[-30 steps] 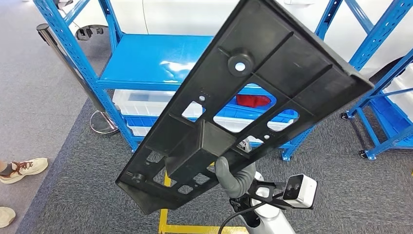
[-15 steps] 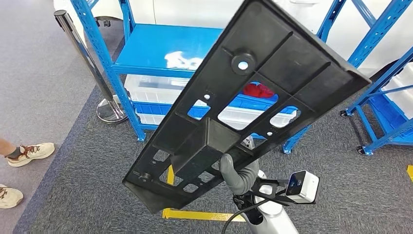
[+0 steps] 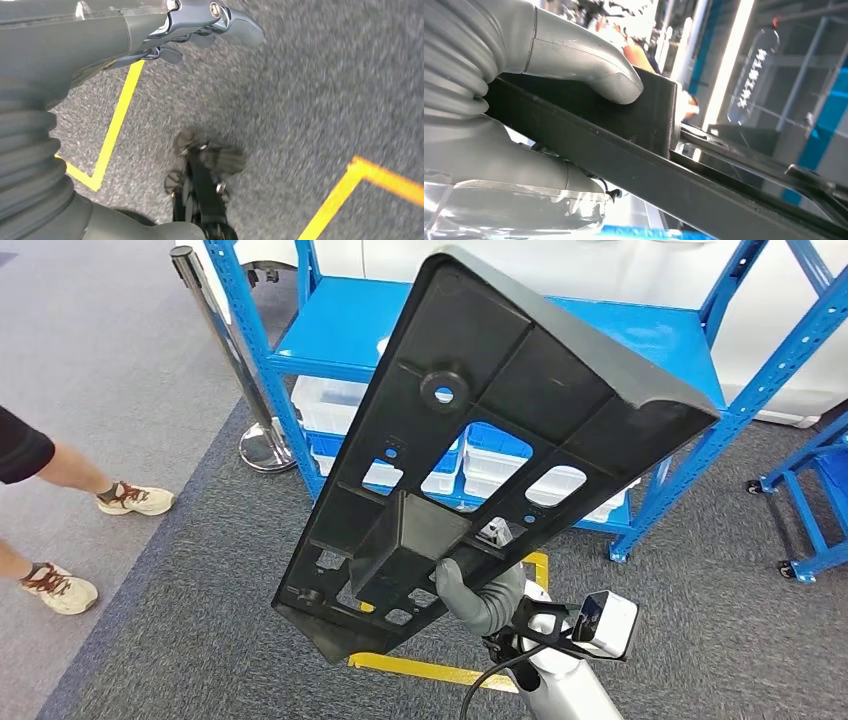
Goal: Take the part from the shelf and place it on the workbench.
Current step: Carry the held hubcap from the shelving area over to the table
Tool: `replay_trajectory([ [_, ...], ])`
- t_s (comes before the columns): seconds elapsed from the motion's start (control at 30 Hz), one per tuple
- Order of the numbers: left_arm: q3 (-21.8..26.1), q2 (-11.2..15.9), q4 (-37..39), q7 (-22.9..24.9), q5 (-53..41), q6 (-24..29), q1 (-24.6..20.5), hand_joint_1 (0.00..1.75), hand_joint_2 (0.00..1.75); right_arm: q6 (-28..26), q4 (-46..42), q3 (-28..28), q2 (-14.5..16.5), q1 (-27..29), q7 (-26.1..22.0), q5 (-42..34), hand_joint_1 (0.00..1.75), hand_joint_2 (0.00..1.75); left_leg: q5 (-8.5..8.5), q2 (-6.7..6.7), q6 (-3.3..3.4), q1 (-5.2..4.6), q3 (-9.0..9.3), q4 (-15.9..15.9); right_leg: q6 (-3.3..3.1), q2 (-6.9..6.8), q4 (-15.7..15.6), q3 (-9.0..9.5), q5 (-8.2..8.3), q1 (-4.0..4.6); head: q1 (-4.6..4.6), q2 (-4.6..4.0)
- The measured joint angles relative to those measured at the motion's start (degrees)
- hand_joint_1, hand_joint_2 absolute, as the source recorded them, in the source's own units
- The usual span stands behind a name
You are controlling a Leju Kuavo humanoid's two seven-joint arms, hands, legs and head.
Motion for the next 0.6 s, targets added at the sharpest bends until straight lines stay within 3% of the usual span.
replay_trajectory([
  [0.07, -0.2, 0.09, 0.01, -0.01, -0.33, 0.41, -0.03, 0.0, 1.75, -0.11, 0.27, 0.34, -0.44, -0.01, -0.06, 0.54, 1.75, 1.75, -2.51, 0.57, -0.45, 0.09, -2.82, 6.71, -0.08, -1.51, 0.12, -0.21, 0.03, 0.15, -0.02, -0.01],
  [0.1, -0.31, 0.09, 0.01, 0.16, -0.53, 0.37, 0.04, 0.0, 1.75, -0.15, 0.43, 0.56, -0.68, -0.04, -0.1, 0.7, 1.75, 1.75, -2.23, 0.74, -0.58, 0.11, -2.88, 7.38, -0.07, -2.21, 0.21, -0.28, 0.02, 0.18, -0.02, -0.01],
  [0.13, -0.42, 0.1, 0.01, 0.47, -0.69, 0.23, 0.1, 0.0, 1.75, -0.14, 0.57, 0.75, -0.92, -0.11, -0.15, 0.8, 1.75, 1.75, -0.95, 1.0, -0.62, 0.12, -1.77, 5.67, -0.03, -2.85, 0.34, -0.32, -0.02, 0.19, -0.03, -0.01],
  [0.23, -0.8, 0.19, 0.01, 1.53, -1.1, -0.37, -0.05, 0.0, 1.75, 0.0, 0.82, 1.14, -1.48, -0.56, -0.34, 0.75, 1.75, 1.75, 3.55, 3.57, 0.01, -0.16, 4.35, -5.65, 0.44, -4.53, 0.95, -0.41, -0.36, 0.49, 0.0, 0.0],
  [0.3, -1.32, 0.23, 0.01, 2.34, -1.51, -0.5, -0.18, 0.0, 1.75, 0.18, 0.88, 1.32, -1.83, -0.9, -0.49, 0.26, 1.75, 1.75, 4.12, 4.29, 0.93, -0.53, 5.51, -8.58, 0.94, -5.45, 1.21, -0.52, -0.48, 0.81, 0.17, -0.01],
  [0.37, -1.93, 0.24, 0.01, 3.31, -2.0, -0.47, -0.03, 0.0, 1.75, 0.6, 0.85, 1.57, -2.11, -1.23, -0.56, -0.58, 1.75, 1.75, 4.56, 3.2, 1.8, -0.5, 5.13, -8.74, 1.48, -6.1, 1.27, -0.61, -0.51, 0.81, 0.29, -0.01],
  [0.43, -2.56, 0.16, 0.01, 4.08, -2.42, -0.47, 0.0, 0.0, 1.75, 1.02, 0.43, 1.91, -2.32, -1.51, -0.58, -1.2, 1.75, 1.75, 5.11, 2.27, 2.58, -0.27, 4.87, -9.04, 2.14, -4.27, 3.13, -1.43, -2.09, 0.52, 0.33, 0.0],
  [0.5, -3.18, 0.01, 0.01, 4.59, -2.8, -0.54, -0.21, 0.0, 1.75, 1.15, -0.38, 2.22, -2.54, -1.58, -0.58, -1.42, 1.75, 1.75, 5.54, 1.29, 3.09, -0.18, 4.46, -9.14, 2.6, -1.45, 9.64, -4.27, -6.02, 0.18, 0.37, 0.0],
  [0.57, -3.74, -0.13, 0.01, 5.02, -3.13, -0.82, -0.32, 0.0, 1.75, 1.14, -1.16, 2.57, -2.78, -1.5, -0.58, -1.75, 1.75, 1.75, 5.8, 0.1, 3.23, -0.21, 4.03, -9.08, 2.77, -0.58, 16.92, -7.51, -8.98, 0.06, 0.36, 0.0],
  [0.6, -4.04, -0.22, 0.01, 5.16, -3.27, -1.04, -0.3, 0.0, 1.75, 1.15, -1.55, 2.77, -2.89, -1.46, -0.57, -2.04, 1.75, 1.75, 5.89, -0.58, 3.18, -0.21, 3.9, -9.02, 2.79, -0.51, 18.18, -8.03, -8.92, 0.01, 0.36, 0.0],
])
